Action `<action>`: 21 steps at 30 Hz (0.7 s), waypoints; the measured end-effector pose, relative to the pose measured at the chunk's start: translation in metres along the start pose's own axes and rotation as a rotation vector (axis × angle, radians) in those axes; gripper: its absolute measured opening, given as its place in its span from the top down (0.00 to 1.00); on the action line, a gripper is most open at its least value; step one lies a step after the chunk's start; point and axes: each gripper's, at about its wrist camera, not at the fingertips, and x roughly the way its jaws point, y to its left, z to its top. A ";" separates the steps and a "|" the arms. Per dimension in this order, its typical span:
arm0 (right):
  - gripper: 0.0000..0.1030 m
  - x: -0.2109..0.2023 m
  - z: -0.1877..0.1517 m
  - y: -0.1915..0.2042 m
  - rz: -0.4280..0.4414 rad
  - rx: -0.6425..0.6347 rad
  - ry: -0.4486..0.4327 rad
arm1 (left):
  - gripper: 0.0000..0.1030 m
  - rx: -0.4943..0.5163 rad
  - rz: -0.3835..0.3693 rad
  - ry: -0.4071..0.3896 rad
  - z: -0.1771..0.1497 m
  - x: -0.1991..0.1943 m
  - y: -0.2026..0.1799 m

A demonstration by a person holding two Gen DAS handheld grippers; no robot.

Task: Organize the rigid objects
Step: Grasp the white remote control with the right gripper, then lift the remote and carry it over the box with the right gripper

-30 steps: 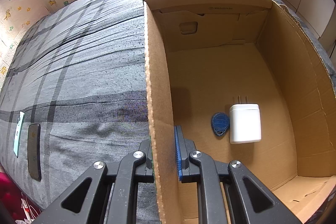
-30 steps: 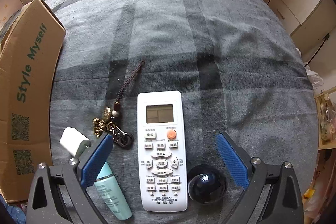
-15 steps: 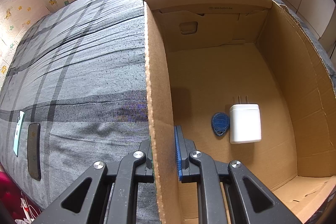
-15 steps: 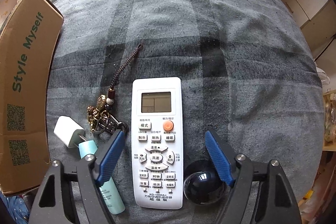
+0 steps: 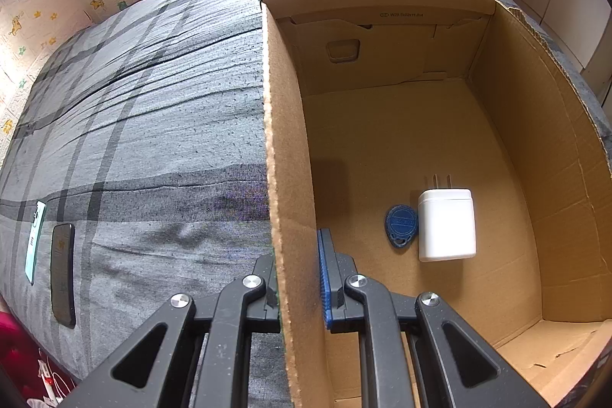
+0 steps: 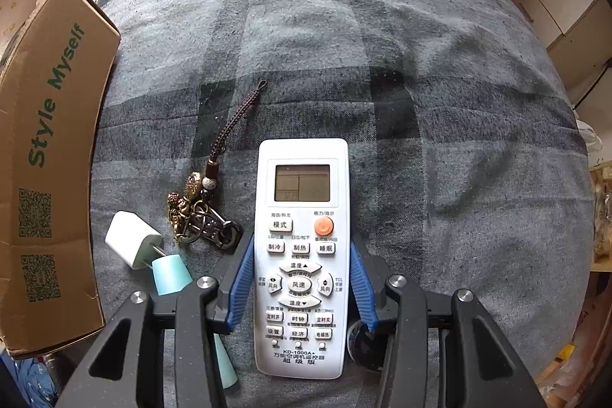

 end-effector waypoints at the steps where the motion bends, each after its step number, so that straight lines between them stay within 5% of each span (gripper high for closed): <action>1: 0.52 -0.003 0.000 -0.001 0.001 0.002 -0.002 | 0.87 0.000 0.000 0.000 0.000 0.000 -0.001; 21: 0.52 -0.064 0.011 0.020 -0.009 -0.037 -0.091 | 0.87 -0.003 -0.002 0.002 0.000 0.000 -0.001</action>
